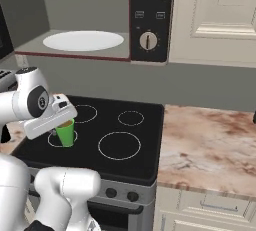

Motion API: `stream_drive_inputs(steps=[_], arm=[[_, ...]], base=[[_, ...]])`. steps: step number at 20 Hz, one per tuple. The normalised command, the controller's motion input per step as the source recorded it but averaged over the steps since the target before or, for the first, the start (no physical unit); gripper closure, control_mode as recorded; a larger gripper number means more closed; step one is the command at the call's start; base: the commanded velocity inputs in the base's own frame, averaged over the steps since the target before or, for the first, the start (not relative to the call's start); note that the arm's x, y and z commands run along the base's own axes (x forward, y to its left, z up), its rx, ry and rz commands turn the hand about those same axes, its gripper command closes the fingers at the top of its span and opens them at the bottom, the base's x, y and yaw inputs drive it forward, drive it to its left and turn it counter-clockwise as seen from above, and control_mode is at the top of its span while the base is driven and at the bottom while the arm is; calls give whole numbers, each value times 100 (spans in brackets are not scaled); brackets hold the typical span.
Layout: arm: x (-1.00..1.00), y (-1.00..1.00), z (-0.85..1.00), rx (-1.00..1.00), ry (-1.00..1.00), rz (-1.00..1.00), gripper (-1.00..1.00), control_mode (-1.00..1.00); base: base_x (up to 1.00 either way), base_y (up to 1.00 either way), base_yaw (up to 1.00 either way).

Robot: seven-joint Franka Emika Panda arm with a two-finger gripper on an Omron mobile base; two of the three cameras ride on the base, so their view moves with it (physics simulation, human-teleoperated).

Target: Place the microwavable item in the microwave. Then, close the microwave door and press the start button.

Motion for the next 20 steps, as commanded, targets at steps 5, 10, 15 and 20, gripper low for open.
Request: stream_drive_inputs(steps=[5, 10, 15, 20], arm=[[0, 0, 0, 0, 0, 0, 100, 100], [0, 0, 0, 0, 0, 0, 100, 100], [0, 0, 0, 0, 0, 0, 100, 100], [6, 0, 2, 0, 0, 0, 100, -100]], base=[[13, 0, 0], [1, 0, 0], [14, 0, 0], [8, 0, 0]])
